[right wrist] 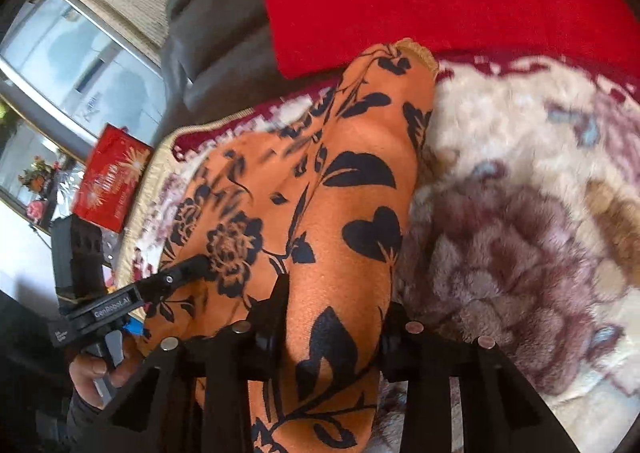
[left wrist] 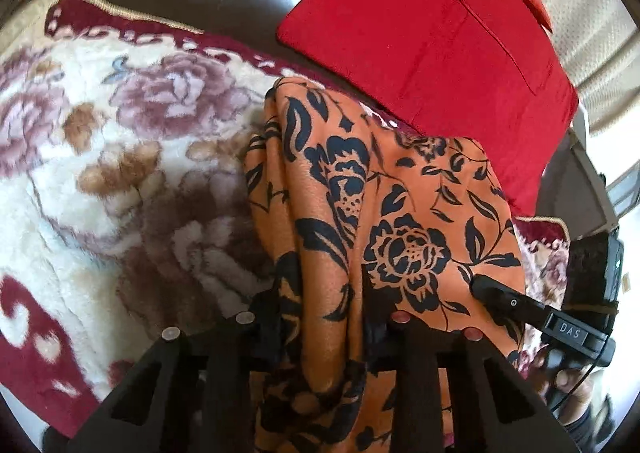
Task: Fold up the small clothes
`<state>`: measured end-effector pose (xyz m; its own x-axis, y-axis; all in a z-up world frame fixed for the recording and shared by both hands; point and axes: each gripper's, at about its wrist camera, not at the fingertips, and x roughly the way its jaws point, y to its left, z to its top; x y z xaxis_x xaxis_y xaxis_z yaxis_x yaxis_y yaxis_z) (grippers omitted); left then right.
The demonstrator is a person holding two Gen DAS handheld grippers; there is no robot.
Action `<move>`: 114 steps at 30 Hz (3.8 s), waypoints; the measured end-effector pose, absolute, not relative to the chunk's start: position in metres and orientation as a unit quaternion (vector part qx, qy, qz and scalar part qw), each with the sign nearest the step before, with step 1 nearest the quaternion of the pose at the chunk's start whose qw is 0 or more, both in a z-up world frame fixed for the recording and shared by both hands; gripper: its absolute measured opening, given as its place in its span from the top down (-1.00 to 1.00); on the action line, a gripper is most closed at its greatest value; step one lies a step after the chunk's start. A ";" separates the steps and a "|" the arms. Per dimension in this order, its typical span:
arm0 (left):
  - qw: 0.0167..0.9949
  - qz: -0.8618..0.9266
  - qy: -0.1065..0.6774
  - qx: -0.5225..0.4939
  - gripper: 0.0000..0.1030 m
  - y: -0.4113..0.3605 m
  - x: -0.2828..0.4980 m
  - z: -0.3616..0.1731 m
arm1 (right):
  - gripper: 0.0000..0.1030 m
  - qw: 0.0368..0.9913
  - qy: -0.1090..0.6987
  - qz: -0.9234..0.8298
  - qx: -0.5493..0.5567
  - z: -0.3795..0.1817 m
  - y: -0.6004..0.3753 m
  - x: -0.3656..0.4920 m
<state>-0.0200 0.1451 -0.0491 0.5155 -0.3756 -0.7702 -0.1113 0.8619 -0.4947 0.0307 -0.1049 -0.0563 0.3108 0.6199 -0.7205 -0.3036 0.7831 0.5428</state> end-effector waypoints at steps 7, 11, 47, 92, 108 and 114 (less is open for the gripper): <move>0.843 -0.067 0.476 -0.241 -0.15 0.154 -0.035 -0.040 | -0.61 0.768 0.523 0.280 0.240 -0.077 -0.136 0.043; 0.841 -0.060 0.491 -0.220 0.25 0.154 -0.038 -0.043 | -0.60 0.762 0.502 0.280 0.298 -0.072 -0.145 0.077; 0.866 0.006 0.473 -0.164 -0.18 0.133 -0.066 -0.036 | 0.28 0.790 0.514 0.278 0.185 -0.077 -0.139 -0.003; 0.894 -0.111 0.413 -0.130 0.09 0.013 0.019 0.025 | 0.20 0.838 0.446 0.242 0.200 -0.001 -0.247 0.053; 0.867 -0.061 0.491 -0.062 -0.28 0.023 -0.008 -0.029 | -0.51 0.873 0.385 0.226 0.197 0.026 -0.237 0.021; 0.866 -0.065 0.492 -0.066 -0.31 0.025 -0.005 -0.034 | -0.50 0.852 0.442 0.182 0.214 -0.025 -0.243 0.033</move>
